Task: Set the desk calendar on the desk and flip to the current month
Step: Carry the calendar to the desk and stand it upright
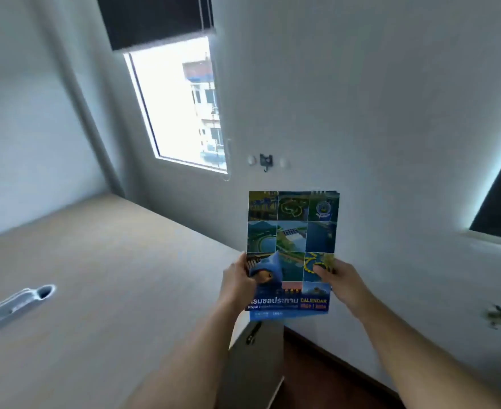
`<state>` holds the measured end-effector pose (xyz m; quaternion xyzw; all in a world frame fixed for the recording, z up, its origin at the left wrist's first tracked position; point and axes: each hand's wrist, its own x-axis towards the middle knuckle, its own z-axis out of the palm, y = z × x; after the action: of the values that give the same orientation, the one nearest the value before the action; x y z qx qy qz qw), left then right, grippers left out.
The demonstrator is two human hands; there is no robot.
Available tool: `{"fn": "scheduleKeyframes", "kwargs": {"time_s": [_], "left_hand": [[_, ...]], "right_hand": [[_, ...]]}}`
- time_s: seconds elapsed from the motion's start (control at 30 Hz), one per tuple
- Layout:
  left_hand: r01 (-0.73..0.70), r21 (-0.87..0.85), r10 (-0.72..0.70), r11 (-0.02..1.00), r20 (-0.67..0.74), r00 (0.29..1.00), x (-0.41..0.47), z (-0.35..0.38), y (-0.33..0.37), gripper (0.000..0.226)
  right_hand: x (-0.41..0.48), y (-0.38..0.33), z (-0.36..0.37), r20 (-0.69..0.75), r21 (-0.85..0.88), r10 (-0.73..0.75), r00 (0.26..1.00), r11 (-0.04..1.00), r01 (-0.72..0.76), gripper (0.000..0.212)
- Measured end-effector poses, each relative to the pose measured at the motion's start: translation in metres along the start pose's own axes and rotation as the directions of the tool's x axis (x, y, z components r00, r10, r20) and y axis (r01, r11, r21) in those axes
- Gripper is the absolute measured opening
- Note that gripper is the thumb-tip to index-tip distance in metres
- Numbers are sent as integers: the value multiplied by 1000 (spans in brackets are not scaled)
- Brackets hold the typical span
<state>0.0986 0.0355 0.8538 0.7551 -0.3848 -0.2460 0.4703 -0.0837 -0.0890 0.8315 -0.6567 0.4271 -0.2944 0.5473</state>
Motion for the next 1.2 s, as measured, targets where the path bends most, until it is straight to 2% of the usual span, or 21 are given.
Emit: {"fn": "scheduleKeyframes", "kwargs": {"time_s": [0.1,0.17,0.27,0.4,0.5,0.6,0.7,0.77,0.83,1.07,1.2], "left_hand": [[-56,83,72,995,-218,973,-23,-84,7,35],[-77,138,119,987,-325,938,-39,-135,-1,33],[-36,135,99,990,-488,867,-74,-216,-32,35],[57,136,37,989,-601,799,-122,-307,-86,32],[178,143,-47,974,-638,769,-154,-369,-132,33],[304,122,-136,945,-698,703,-183,-418,-173,31],[371,81,-197,925,-734,650,-203,-445,-208,26],[411,37,-252,911,-741,623,-211,-453,-227,24],[435,-17,-305,900,-737,603,-214,-454,-243,24],[461,-75,-368,884,-722,587,-190,-439,-269,30],[432,-156,-401,888,-721,565,-172,-437,-266,34]], "right_hand": [[4,-57,62,94,-80,-119,988,989,126,8],[1,-86,110,208,-100,-143,968,981,166,11],[-11,-122,199,361,-109,-214,908,957,269,10],[-39,-151,315,554,-119,-127,823,966,228,6],[-64,-155,395,666,-188,-87,741,941,280,6],[-86,-144,473,727,-231,-32,686,929,288,23],[-102,-129,525,778,-284,-44,626,865,413,10],[-105,-119,548,809,-324,-41,587,802,502,15],[-105,-111,561,819,-356,-9,573,776,521,17],[-78,-90,575,804,-414,37,593,750,515,23],[-62,-83,569,819,-389,-27,573,708,589,19]]}}
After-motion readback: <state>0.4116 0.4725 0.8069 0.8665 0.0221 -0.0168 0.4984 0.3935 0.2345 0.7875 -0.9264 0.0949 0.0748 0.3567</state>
